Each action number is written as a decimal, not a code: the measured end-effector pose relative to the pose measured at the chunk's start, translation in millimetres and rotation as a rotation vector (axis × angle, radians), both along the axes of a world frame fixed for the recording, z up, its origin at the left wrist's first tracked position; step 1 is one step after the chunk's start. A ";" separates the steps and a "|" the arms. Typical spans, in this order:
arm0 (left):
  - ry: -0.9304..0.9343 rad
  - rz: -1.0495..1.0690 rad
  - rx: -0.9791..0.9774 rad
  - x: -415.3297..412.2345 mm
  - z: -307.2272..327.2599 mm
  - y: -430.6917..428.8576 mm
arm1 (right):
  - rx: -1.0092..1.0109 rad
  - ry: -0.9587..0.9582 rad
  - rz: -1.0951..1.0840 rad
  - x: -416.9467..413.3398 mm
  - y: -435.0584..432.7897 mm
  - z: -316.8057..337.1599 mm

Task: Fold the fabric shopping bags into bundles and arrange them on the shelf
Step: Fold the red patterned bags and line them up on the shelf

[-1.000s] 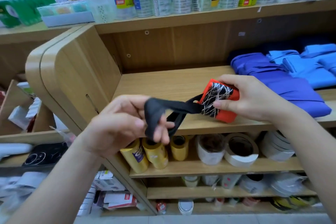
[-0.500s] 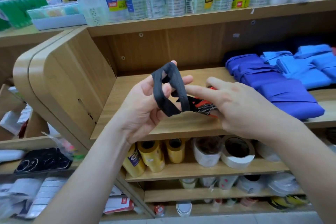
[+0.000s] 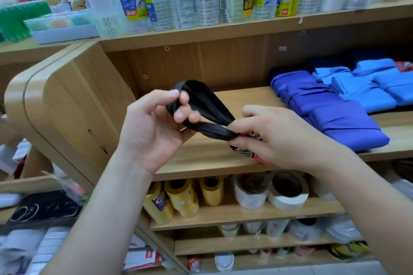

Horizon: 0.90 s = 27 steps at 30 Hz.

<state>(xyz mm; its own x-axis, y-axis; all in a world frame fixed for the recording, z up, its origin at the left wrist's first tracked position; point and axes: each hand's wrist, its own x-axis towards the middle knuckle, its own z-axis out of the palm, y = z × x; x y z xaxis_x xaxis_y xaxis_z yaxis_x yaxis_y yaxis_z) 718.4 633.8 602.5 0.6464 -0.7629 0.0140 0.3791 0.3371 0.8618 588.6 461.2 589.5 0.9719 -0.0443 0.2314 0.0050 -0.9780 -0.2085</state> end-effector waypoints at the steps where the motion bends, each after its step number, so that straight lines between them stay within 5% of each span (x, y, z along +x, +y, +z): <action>1: -0.091 0.014 0.147 3.5 -1.2 4.1 | 0.035 0.013 0.016 1.4 -2.9 0.4; 5: -0.483 0.216 0.521 16.5 -0.8 20.0 | 0.129 0.125 0.099 3.8 -12.5 8.5; 8: -1.201 0.495 0.322 -2.3 16.0 25.2 | 0.164 0.237 0.129 6.5 -16.6 11.6; 11: -2.083 0.166 0.353 -30.1 25.4 3.1 | 0.161 0.283 0.156 12.2 -20.1 6.1; 13: -2.301 0.021 0.609 -29.5 16.8 -11.7 | 0.195 0.358 0.183 12.4 -20.9 7.5; 16: -2.119 -0.166 0.712 -3.9 15.6 -7.7 | 0.382 0.460 0.265 4.4 -26.5 13.5; 21: -0.967 -0.661 0.240 18.3 18.1 6.1 | 0.742 0.448 0.311 0.6 -40.7 2.5; 25: -0.417 -0.560 -0.182 12.0 2.5 -2.3 | 0.913 0.407 0.378 8.5 -33.3 -4.8; 27: -0.338 -0.436 -0.254 8.4 0.5 -4.1 | 0.947 0.402 0.378 11.1 -32.7 -8.6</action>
<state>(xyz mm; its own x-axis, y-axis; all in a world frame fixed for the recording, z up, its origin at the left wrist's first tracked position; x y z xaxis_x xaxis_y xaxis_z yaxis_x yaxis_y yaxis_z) 726.8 629.7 603.0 0.2033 -0.9022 0.3805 0.2476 0.4233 0.8715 599.8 428.5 580.9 0.9570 0.2801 -0.0758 0.0348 -0.3701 -0.9283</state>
